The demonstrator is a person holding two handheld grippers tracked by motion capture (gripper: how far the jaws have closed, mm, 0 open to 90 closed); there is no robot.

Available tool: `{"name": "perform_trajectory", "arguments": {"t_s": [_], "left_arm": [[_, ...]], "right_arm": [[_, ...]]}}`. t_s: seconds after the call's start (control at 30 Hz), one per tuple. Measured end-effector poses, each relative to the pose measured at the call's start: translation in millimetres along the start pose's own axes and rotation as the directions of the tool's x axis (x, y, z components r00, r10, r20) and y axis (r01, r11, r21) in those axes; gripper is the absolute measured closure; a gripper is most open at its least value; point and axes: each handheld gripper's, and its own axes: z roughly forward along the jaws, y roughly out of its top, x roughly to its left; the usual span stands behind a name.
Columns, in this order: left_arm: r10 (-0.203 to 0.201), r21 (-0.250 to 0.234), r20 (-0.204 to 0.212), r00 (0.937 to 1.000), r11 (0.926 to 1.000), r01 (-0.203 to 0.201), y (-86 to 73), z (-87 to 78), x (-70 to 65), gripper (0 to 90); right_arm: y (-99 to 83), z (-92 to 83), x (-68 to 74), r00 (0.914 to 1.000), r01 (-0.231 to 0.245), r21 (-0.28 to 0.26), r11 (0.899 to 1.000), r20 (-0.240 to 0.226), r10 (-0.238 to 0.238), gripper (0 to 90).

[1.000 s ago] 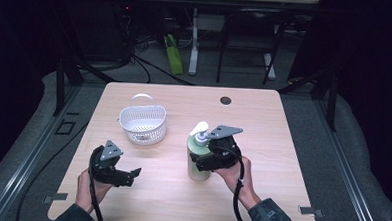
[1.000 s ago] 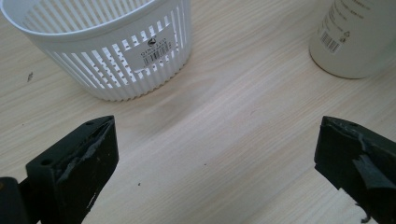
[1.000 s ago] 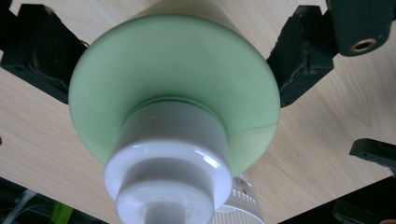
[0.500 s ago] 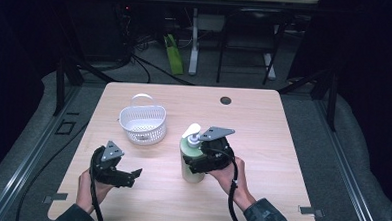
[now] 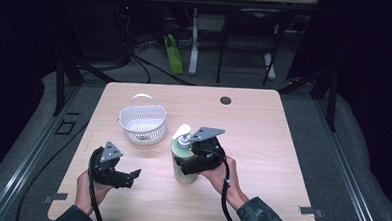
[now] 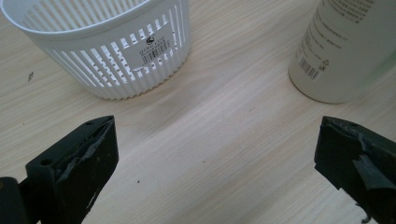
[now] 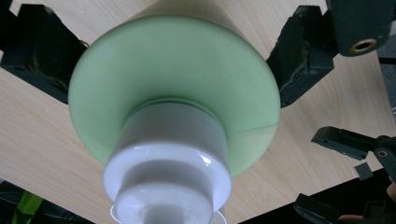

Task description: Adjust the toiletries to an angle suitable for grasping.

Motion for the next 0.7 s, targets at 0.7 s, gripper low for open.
{"name": "perform_trajectory", "arguments": {"t_s": [0.7], "left_arm": [[0.059, -0.085, 0.128, 0.9900, 0.9952, -0.048, 22.6, 13.0, -46.5, 0.0]], "right_arm": [[-23.5, -29.4, -19.3, 0.9980, -0.051, 0.048, 0.998, -0.035, 0.053, 0.0]]}}
